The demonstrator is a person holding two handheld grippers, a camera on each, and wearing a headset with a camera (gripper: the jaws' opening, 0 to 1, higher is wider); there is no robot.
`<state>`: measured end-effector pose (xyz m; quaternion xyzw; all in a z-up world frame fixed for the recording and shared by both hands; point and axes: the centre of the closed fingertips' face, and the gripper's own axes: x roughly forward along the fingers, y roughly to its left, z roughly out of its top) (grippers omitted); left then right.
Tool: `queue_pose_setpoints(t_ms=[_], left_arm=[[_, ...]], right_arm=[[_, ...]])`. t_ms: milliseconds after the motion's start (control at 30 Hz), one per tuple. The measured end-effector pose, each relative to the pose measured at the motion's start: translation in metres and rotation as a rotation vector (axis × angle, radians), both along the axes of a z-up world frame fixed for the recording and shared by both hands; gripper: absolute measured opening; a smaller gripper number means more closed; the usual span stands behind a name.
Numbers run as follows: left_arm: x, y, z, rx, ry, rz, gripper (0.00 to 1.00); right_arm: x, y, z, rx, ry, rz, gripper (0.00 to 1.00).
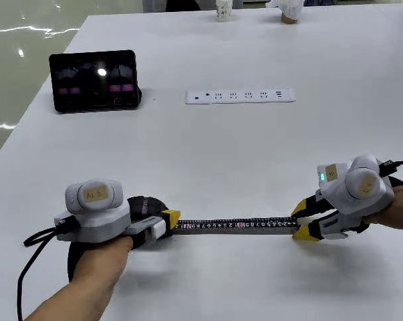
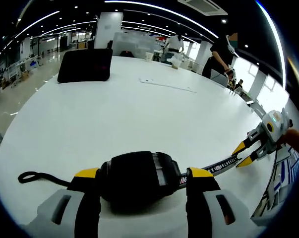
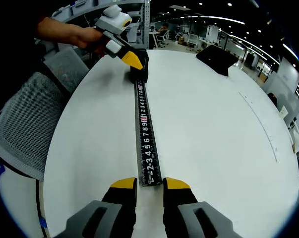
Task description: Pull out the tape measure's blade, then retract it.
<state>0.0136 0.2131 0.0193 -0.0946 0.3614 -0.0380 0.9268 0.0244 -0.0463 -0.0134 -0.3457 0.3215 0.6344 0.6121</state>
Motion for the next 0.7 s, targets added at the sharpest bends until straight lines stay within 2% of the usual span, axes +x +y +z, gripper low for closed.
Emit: queue_pose_setpoints(t_ms=[167, 367, 700], left_arm=[[0.002, 0.003, -0.002, -0.009, 0.009, 0.028, 0.63], [0.003, 0.004, -0.005, 0.011, 0.016, 0.043, 0.63], [0.004, 0.003, -0.010, 0.013, 0.033, 0.057, 0.65]], right_arm=[[0.000, 0.001, 0.000, 0.002, 0.005, 0.001, 0.16], [0.001, 0.001, 0.000, -0.003, 0.004, 0.013, 0.13], [0.001, 0.001, 0.000, 0.003, 0.003, 0.023, 0.12]])
